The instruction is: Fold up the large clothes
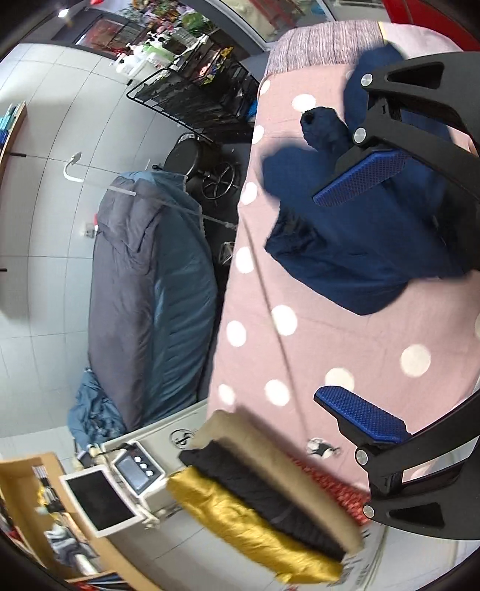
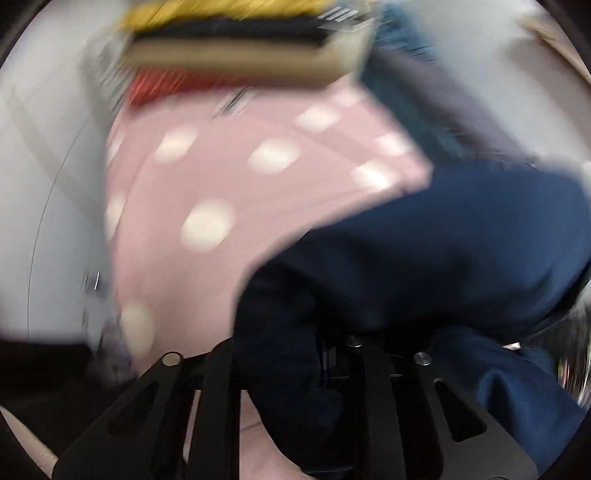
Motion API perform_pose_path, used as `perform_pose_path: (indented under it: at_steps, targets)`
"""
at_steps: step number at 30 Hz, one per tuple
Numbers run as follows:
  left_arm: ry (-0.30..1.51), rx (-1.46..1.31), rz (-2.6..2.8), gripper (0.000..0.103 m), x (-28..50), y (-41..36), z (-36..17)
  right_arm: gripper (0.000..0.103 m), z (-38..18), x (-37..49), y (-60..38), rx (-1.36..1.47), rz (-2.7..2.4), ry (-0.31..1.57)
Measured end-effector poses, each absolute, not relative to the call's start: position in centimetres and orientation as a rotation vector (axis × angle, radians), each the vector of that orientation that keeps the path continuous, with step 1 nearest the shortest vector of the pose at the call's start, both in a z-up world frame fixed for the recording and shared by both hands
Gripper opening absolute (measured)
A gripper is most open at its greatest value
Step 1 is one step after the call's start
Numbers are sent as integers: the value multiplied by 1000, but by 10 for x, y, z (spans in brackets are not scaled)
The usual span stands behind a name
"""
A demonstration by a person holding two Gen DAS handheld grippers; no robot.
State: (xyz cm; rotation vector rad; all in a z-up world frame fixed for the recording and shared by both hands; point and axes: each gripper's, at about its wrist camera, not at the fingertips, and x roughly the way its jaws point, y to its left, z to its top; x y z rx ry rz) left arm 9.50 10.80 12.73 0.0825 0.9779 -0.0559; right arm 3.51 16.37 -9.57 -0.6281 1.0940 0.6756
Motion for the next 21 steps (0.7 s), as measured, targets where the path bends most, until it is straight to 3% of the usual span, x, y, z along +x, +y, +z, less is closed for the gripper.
perform_pose_path:
  at_steps: [3, 4, 5, 7, 12, 17, 21]
  targets:
    - [991, 68, -158, 96, 94, 91, 123, 61, -146, -6, 193, -948, 672, 1043]
    - [1018, 66, -222, 96, 93, 77, 114, 82, -149, -22, 199, -1046, 675, 973]
    - [1039, 72, -260, 96, 91, 69, 109, 89, -147, -37, 200, -1116, 685, 892]
    - [1091, 122, -329, 96, 89, 42, 86, 89, -125, -52, 191, -1166, 656, 723]
    - [1183, 149, -379, 95, 101, 8, 53, 89, -62, -11, 107, -816, 448, 904]
    - [1135, 104, -411, 96, 129, 0, 70, 89, -26, -27, 27, -655, 286, 892]
    - [1163, 130, -545, 96, 149, -41, 67, 89, 1, -33, -55, -243, 110, 944]
